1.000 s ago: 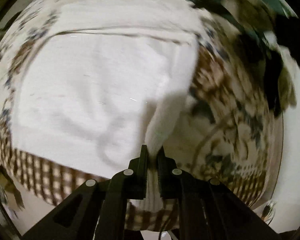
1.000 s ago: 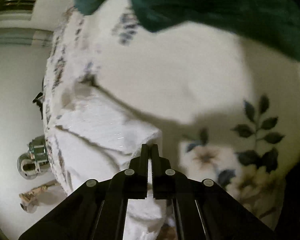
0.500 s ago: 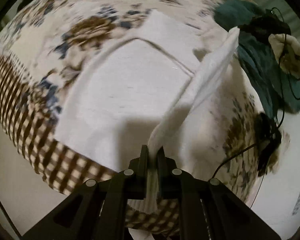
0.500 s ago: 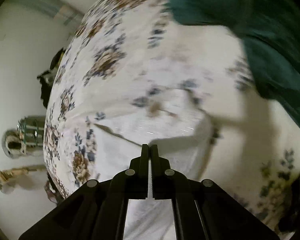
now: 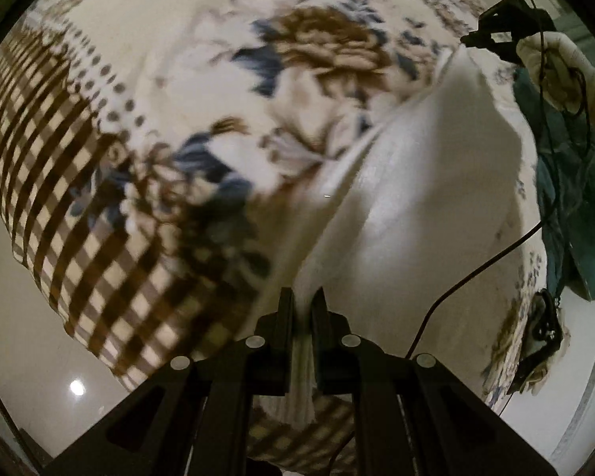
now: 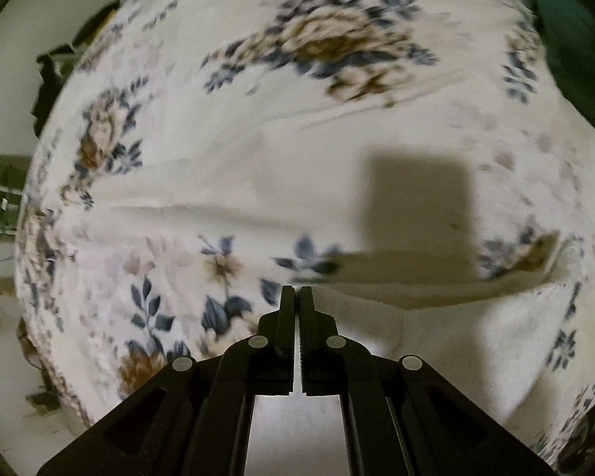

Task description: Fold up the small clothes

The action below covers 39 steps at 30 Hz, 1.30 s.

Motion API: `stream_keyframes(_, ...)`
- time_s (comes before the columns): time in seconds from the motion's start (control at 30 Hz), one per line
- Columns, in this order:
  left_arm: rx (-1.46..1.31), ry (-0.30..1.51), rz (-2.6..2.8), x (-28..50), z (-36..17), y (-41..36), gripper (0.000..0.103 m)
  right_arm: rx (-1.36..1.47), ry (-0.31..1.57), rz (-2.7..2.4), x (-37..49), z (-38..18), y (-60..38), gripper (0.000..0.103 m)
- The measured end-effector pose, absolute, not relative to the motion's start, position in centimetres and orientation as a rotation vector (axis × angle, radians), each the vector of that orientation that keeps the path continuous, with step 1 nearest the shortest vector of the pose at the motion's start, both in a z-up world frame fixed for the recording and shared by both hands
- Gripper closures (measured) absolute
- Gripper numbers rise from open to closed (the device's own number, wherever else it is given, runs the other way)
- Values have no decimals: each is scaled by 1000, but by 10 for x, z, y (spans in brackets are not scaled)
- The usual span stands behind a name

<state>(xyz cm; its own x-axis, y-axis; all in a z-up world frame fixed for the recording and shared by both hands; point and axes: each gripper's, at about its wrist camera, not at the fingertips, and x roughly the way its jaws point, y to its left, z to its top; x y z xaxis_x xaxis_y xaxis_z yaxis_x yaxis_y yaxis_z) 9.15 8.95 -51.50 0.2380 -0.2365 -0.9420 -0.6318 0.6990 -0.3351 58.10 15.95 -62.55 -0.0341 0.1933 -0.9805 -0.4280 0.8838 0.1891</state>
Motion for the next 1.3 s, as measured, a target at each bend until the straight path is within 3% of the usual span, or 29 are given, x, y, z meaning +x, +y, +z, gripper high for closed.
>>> stream_keyframes(0.2,-935,1462,289,80,-557,113,90,-144,1652,451,575,-665,174,98)
stream_keyframes(0.23,-952,1471,290,74,-558,118,86,-120,1660,466,573,-662,169,91)
stream_keyframes(0.27,-969,1470,287,70,-557,124,75,-94,1663,498,568,-654,162,73)
stream_keyframes(0.3,-986,1458,283,65,-554,130,56,-83,1660,520,562,-647,154,54)
stream_keyframes(0.37,-994,1434,270,60,-546,142,42,-63,1622,569,540,-622,129,46)
stream_keyframes(0.5,-934,1430,194,77,-537,148,42,-21,1600,574,473,-592,49,43)
stream_keyframes(0.7,-791,1518,100,113,-548,112,42,174,1881,329,313,-647,-96,43)
stream_keyframes(0.83,-694,1575,107,117,-557,85,45,381,2021,252,220,-696,-144,46)
stream_keyframes(0.87,-669,1575,114,116,-557,81,54,436,2024,263,201,-704,-149,65)
stream_keyframes(0.9,-636,1570,118,115,-555,75,81,485,2021,283,183,-710,-151,81)
stream_keyframes(0.93,-616,1570,121,115,-554,72,92,489,2013,288,174,-712,-152,96)
stream_keyframes(1.0,-586,1557,132,115,-547,65,97,476,1931,263,158,-706,-156,97)
stream_keyframes(1.3,-530,1530,188,112,-512,59,98,393,1859,277,115,-663,-168,99)
